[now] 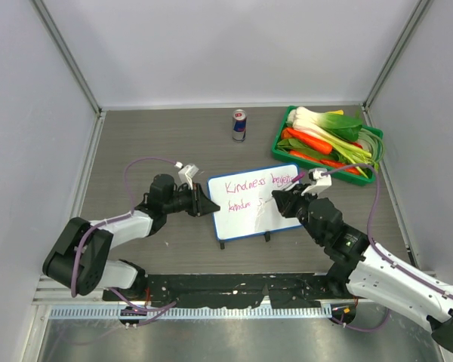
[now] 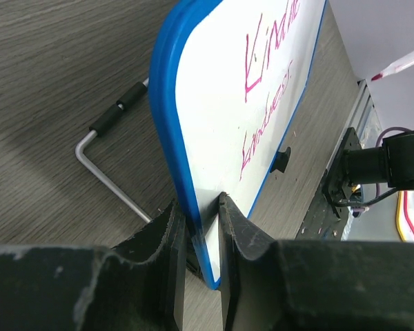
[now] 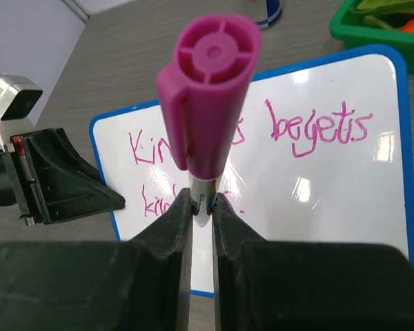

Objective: Write a sentence on the whiteboard
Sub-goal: Write a sentence on the whiteboard, then place the whiteboard marker at the center of the board.

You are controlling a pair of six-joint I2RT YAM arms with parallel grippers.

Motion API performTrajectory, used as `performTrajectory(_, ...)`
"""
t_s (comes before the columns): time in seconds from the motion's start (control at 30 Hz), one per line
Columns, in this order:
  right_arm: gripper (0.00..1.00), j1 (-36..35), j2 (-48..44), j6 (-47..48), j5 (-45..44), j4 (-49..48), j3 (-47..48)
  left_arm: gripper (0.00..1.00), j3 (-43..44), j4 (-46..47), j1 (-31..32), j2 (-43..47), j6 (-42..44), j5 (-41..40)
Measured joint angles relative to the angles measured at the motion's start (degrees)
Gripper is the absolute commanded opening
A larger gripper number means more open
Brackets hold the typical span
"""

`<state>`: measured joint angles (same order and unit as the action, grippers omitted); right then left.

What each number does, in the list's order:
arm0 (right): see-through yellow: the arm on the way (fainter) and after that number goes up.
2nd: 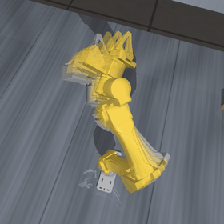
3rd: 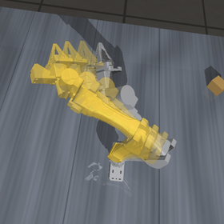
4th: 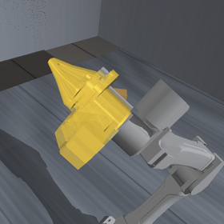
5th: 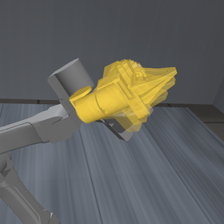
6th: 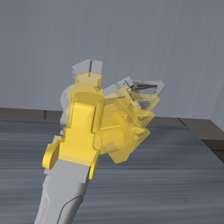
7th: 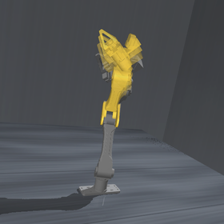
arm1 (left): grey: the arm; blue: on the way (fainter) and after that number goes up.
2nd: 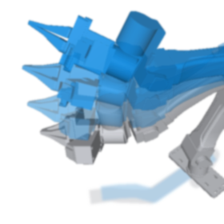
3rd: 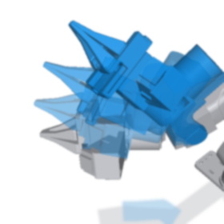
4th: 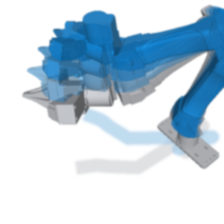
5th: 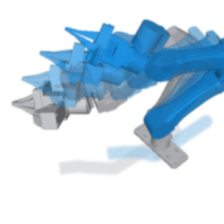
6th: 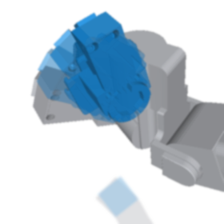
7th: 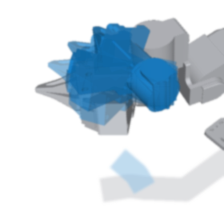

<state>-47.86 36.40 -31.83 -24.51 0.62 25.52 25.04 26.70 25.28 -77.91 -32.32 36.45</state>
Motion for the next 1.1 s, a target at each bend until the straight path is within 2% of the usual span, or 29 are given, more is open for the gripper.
performTrajectory(0.2, 0.01, 0.0, 0.3, -4.5, 3.5, 5.9, 1.3, 0.6, -1.1, -3.3, 0.6, 4.6, 0.3, -4.8)
performTrajectory(0.3, 0.01, 0.0, 0.4, -6.4, 4.8, 9.0, 2.2, 0.75, -2.0, -7.5, 0.6, 9.1, 0.0, -9.1)
performTrajectory(0.4, 0.01, 0.0, 0.2, -8.8, 6.0, 12.4, 3.5, 0.86, -2.1, -11.4, 0.6, 15.2, -0.3, -13.0)
performTrajectory(0.43, 0.01, 0.0, 0.0, -9.3, 6.2, 13.3, 3.8, 0.99, -2.1, -12.6, 0.6, 17.5, -0.4, -14.1)
performTrajectory(0.53, 0.01, 0.0, -1.4, -11.3, 6.8, 16.5, 4.7, 1.0, -1.6, -17.0, 0.6, 23.9, -0.9, -17.4)
performTrajectory(0.73, 0.01, 0.0, -4.3, -15.4, 8.1, 22.2, 5.4, 1.0, 1.1, -25.4, 0.6, 30.9, -3.4, -21.5)
performTrajectory(0.87, 0.01, 0.0, -7.1, -19.9, 9.8, 27.4, 5.2, 1.0, 2.1, -30.1, 0.6, 33.8, -5.2, -23.8)
performTrajectory(1.03, 0.01, 0.0, -16.5, -27.6, 12.6, 32.4, 0.3, 1.0, 4.8, -37.0, 0.6, 34.8, -6.1, -27.4)
performTrajectory(1.1, 0.08, 0.0, -21.0, -30.8, 13.4, 35.6, -2.6, 1.0, 7.1, -39.5, 0.6, 33.4, -6.1, -28.2)
